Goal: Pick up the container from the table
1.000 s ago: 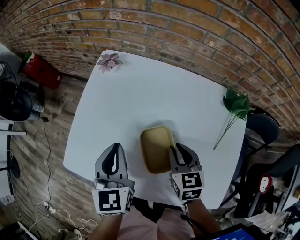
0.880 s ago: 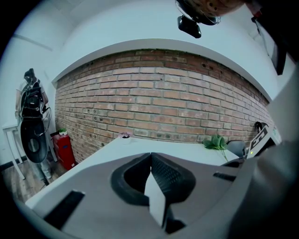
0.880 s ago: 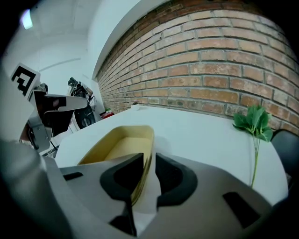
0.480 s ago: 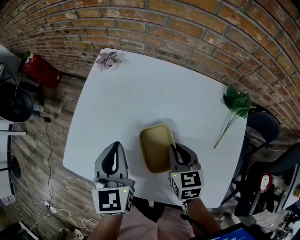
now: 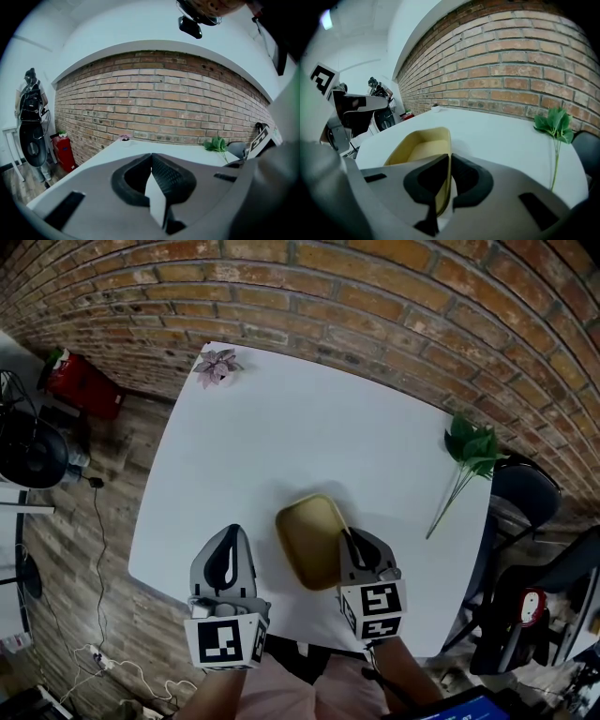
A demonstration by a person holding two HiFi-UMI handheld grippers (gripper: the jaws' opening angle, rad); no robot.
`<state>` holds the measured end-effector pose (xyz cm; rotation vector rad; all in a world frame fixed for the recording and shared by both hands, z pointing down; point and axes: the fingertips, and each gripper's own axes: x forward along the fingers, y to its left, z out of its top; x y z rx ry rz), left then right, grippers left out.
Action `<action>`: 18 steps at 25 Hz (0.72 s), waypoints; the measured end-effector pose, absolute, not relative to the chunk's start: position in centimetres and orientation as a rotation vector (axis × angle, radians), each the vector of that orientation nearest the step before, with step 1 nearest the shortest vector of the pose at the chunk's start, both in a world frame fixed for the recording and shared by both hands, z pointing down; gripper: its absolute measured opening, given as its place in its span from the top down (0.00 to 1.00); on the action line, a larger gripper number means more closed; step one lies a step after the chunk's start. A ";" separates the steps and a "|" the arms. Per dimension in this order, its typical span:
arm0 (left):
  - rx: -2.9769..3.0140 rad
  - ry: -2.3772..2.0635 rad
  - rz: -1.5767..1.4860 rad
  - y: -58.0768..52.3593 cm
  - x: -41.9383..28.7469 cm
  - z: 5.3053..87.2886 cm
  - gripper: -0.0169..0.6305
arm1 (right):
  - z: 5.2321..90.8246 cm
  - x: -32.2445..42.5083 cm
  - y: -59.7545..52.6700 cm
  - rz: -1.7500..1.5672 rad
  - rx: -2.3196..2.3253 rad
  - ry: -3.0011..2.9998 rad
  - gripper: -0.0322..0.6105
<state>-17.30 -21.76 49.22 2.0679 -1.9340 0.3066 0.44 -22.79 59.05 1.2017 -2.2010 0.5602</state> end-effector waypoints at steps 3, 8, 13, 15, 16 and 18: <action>2.076 -1.938 0.299 -21.8 -17.3 48.7 0.96 | 58.5 0.4 -23.0 0.544 1.210 -2.209 0.91; 2.097 -1.946 0.277 -21.9 -17.3 47.7 0.96 | 57.4 0.3 -23.2 0.520 1.228 -2.221 0.92; 2.120 -1.953 0.255 -21.8 -17.0 46.4 0.96 | 55.8 0.4 -23.4 0.487 1.246 -2.242 0.92; 2.132 -1.955 0.245 -21.8 -17.0 45.9 0.96 | 55.0 0.3 -23.5 0.475 1.258 -2.254 0.92; 2.138 -1.956 0.239 -21.8 -17.0 45.6 0.96 | 54.5 0.3 -23.6 0.468 1.266 -2.260 0.92; 2.148 -1.960 0.228 -21.7 -17.0 45.0 0.96 | 53.6 0.4 -23.7 0.449 1.282 -2.271 0.92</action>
